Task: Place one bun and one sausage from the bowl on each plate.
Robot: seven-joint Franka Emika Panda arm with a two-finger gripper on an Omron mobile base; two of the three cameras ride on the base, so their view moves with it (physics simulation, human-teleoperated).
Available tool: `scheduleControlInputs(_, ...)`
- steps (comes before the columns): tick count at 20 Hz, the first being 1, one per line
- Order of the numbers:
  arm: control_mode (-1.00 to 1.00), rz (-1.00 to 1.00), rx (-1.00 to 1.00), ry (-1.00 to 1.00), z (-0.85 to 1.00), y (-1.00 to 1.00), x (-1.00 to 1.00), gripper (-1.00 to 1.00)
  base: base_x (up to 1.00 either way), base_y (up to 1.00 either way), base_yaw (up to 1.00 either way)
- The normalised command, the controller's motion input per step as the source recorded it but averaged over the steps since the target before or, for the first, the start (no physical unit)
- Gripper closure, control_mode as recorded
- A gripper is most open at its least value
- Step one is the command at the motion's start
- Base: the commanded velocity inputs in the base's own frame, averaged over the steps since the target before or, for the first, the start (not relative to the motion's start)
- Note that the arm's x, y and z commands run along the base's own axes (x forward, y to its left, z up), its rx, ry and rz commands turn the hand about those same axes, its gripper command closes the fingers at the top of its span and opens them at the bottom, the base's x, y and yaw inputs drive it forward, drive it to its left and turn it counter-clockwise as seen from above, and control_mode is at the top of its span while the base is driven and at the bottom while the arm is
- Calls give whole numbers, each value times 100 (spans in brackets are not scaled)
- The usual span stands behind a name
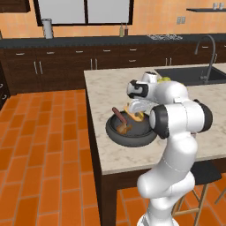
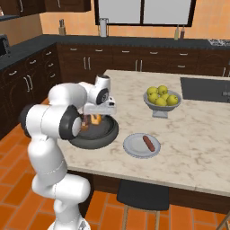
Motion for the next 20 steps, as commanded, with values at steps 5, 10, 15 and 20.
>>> scheduleControlInputs(5, -100, -2, -5, 1, 25, -96, -53, 100, 0, 0, 0)
scheduleControlInputs(10, -100, 0, -22, 0, -17, -99, -55, 100, 0, 0, 0)
scheduleControlInputs(15, -100, 1, -8, 3, -14, -100, -8, 100, 0, 0, 0)
scheduleControlInputs(20, -100, 0, 16, 1, -26, -90, 10, 100, 0, 0, 0)
